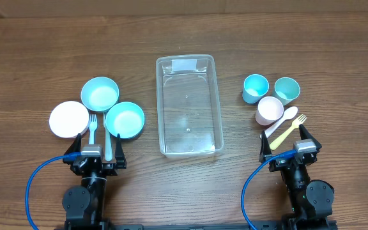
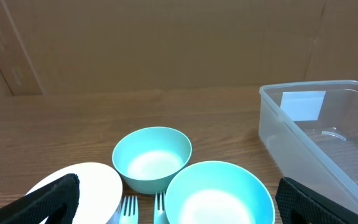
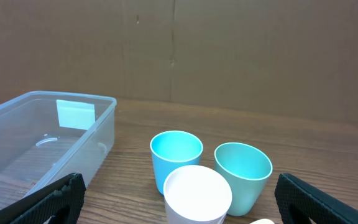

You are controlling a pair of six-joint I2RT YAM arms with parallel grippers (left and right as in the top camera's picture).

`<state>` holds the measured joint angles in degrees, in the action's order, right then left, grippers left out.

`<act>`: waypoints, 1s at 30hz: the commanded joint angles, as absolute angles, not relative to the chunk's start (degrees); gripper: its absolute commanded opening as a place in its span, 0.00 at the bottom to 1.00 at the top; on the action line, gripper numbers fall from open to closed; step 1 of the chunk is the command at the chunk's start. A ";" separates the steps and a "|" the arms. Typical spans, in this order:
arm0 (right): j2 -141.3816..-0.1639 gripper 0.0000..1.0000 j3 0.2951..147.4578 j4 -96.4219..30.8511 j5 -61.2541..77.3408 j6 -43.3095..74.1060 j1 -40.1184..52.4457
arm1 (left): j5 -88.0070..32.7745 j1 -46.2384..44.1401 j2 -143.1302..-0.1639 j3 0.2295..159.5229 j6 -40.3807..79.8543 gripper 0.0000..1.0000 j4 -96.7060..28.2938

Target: Pack container

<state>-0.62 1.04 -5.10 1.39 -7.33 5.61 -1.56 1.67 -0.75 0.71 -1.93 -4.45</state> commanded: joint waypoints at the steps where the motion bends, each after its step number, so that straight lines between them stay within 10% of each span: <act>1: -0.16 1.00 0.45 -4.73 0.75 -7.55 5.17 | -2.42 2.24 -0.34 0.30 -2.81 1.00 -4.21; 30: -3.77 1.00 9.50 -16.12 10.55 5.65 5.17 | -10.11 2.22 -0.36 6.00 3.44 1.00 -12.23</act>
<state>-1.61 3.36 -12.40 8.93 4.12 5.61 -7.77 1.67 -0.75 1.80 0.05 -7.31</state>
